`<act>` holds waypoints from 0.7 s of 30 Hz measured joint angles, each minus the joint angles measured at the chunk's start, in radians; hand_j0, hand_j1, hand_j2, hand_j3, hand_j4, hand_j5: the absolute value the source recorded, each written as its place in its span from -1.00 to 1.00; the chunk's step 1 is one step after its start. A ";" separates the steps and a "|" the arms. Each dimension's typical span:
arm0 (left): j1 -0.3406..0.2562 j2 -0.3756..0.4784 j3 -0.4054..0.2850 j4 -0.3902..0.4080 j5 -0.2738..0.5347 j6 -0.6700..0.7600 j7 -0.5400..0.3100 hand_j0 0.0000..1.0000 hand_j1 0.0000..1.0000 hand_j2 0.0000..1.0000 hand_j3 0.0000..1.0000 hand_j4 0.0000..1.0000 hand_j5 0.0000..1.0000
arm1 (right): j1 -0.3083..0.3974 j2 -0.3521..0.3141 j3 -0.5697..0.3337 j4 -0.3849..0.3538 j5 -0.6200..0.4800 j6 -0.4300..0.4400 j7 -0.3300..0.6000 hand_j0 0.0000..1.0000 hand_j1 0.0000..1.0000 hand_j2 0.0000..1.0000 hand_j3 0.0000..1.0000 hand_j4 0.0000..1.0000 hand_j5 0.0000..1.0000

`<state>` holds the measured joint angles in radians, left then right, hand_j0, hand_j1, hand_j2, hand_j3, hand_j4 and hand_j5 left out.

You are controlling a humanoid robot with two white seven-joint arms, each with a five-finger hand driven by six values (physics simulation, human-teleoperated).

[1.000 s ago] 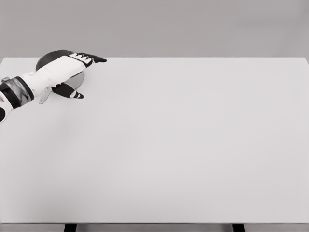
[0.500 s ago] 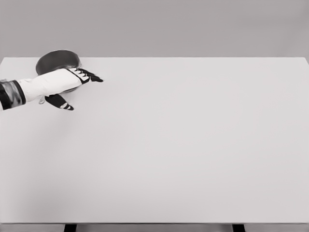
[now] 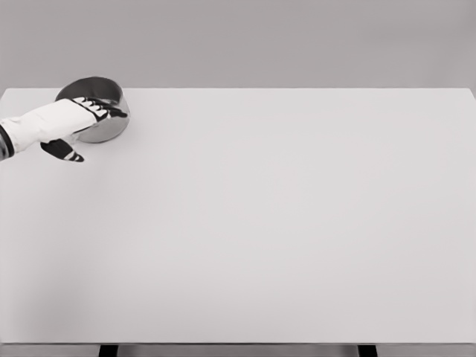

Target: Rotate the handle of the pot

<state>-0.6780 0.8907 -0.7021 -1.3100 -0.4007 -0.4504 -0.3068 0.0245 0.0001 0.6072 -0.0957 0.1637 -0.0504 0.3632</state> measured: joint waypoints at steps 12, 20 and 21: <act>0.018 0.079 -0.001 0.001 -0.002 0.001 0.063 1.00 1.00 1.00 1.00 1.00 1.00 | 0.000 0.000 0.000 0.000 0.000 0.000 0.000 1.00 1.00 1.00 1.00 1.00 1.00; 0.018 0.090 -0.001 0.025 -0.022 0.018 0.096 1.00 1.00 1.00 1.00 1.00 1.00 | 0.000 0.000 0.000 0.000 0.000 0.000 0.000 1.00 1.00 1.00 1.00 1.00 1.00; 0.018 0.090 -0.001 0.032 -0.025 0.019 0.099 1.00 1.00 1.00 1.00 1.00 1.00 | 0.000 0.000 0.000 0.000 0.000 0.000 0.000 1.00 1.00 1.00 1.00 1.00 1.00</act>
<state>-0.6596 0.9806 -0.7035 -1.2778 -0.4256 -0.4314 -0.2081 0.0245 0.0001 0.6072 -0.0958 0.1639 -0.0504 0.3632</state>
